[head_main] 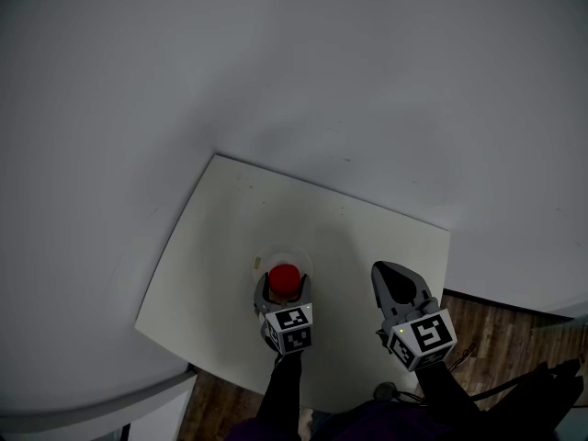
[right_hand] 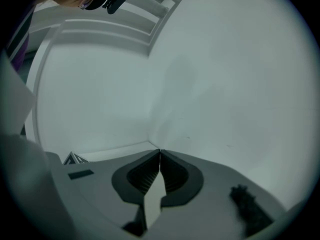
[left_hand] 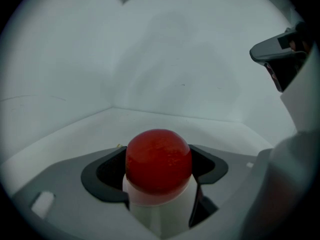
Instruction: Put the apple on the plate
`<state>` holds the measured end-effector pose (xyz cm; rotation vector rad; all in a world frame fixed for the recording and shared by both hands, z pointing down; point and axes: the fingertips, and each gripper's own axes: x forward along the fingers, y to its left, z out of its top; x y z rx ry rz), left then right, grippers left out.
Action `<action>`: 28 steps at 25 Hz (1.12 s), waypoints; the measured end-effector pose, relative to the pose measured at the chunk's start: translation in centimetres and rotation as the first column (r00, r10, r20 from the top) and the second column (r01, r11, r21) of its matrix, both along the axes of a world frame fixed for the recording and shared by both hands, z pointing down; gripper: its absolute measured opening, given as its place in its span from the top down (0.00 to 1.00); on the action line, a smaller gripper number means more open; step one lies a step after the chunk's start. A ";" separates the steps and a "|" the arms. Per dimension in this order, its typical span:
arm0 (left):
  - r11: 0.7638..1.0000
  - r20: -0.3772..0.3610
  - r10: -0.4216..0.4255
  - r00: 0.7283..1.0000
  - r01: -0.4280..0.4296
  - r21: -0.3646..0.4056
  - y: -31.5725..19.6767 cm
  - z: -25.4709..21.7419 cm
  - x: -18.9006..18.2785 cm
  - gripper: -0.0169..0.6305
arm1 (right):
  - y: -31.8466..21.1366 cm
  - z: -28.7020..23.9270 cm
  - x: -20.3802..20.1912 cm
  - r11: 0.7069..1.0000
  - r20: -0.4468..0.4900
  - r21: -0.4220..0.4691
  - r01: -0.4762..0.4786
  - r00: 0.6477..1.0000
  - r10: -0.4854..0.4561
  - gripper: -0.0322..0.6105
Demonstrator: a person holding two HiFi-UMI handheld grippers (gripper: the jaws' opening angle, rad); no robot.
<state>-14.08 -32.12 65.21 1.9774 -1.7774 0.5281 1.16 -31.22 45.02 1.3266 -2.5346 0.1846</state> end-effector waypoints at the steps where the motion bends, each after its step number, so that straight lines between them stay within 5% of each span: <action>1: 1.000 -0.001 0.003 1.000 -0.003 0.001 0.0 0.0 0.0 0.38 | 0.0 0.0 0.0 1.000 0.000 0.000 0.000 1.000 0.000 0.93; 9: 0.998 0.022 0.064 0.998 -0.064 0.026 -0.5 0.0 0.3 0.38 | 0.1 -0.1 -0.1 1.000 0.004 0.001 0.000 1.000 0.000 0.93; 20: 0.985 0.020 0.007 1.000 -0.010 0.172 0.2 -4.7 -0.5 0.35 | 0.4 -0.9 -0.4 1.000 0.017 0.014 0.015 1.000 -0.015 0.93; 23: 0.962 0.038 -0.034 0.999 0.023 0.272 1.9 -8.8 -0.9 0.43 | 0.8 -1.2 -0.5 0.999 0.022 0.023 0.023 0.999 -0.023 0.93; 28: 0.922 -0.031 -0.089 0.996 0.094 0.376 5.7 -14.2 -1.3 0.63 | 1.7 -2.1 -1.0 0.998 0.043 0.043 0.039 0.998 -0.041 0.93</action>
